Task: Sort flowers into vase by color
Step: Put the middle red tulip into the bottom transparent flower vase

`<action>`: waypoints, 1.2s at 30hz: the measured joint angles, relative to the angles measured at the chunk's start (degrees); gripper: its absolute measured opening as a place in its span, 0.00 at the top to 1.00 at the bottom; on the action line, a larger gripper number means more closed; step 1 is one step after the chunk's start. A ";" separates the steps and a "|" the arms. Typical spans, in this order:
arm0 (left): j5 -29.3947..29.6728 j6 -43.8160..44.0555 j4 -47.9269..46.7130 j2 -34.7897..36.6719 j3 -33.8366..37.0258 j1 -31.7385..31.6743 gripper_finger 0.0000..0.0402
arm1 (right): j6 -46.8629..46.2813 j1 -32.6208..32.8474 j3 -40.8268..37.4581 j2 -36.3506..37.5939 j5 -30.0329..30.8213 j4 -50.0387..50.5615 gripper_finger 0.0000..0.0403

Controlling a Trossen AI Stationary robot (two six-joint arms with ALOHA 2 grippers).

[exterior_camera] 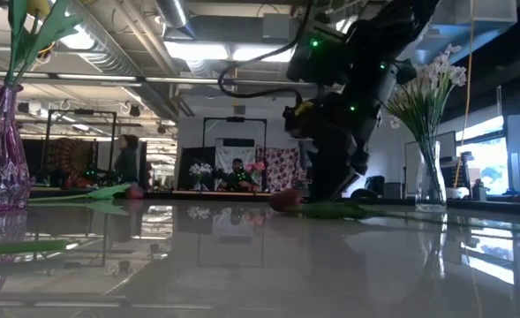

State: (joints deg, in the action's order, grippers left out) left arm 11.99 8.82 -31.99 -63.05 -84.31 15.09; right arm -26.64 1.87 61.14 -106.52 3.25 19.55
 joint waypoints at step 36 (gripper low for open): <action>-7.02 6.05 1.92 0.85 0.00 2.19 0.48 | 10.24 41.06 -12.41 55.37 -22.94 -42.52 0.99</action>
State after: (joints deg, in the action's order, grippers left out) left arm 4.97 14.87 -30.06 -62.20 -84.31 17.28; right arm -16.41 42.93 48.73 -51.15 -19.70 -22.97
